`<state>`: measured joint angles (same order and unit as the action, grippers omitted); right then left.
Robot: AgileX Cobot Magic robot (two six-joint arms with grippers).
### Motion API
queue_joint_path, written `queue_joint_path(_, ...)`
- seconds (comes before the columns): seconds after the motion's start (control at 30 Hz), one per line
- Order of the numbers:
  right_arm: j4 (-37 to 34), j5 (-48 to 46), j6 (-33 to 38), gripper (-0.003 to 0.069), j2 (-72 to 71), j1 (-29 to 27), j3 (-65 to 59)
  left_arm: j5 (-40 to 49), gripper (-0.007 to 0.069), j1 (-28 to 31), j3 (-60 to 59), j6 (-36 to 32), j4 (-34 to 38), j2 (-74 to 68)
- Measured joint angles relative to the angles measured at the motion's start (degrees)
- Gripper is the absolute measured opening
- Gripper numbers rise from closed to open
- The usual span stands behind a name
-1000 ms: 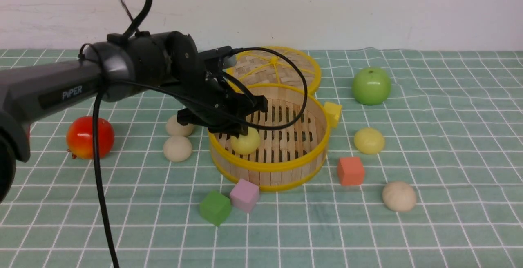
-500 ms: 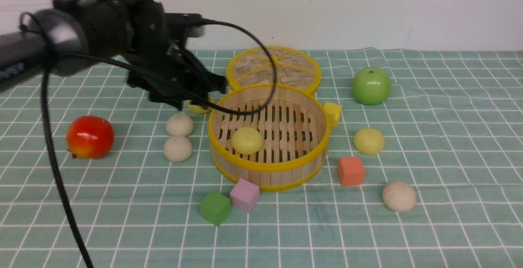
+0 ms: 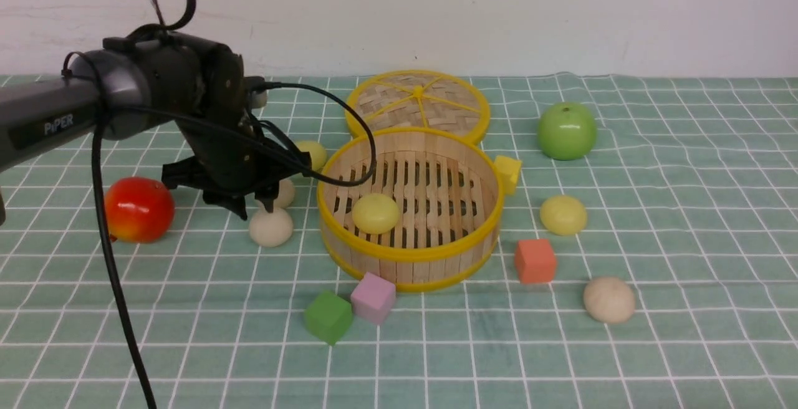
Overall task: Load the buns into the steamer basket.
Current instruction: Use the left arm to grab a steamed stuffed bun
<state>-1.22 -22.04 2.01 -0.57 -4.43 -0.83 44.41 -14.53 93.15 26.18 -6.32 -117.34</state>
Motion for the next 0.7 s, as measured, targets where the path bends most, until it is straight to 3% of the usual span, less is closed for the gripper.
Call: queue_joint_path(0.7,0.0,0.0,0.0,0.0238,0.0,0.0,0.0,-2.1,0.0244,0.0,0.0,0.2,1.1,-2.5)
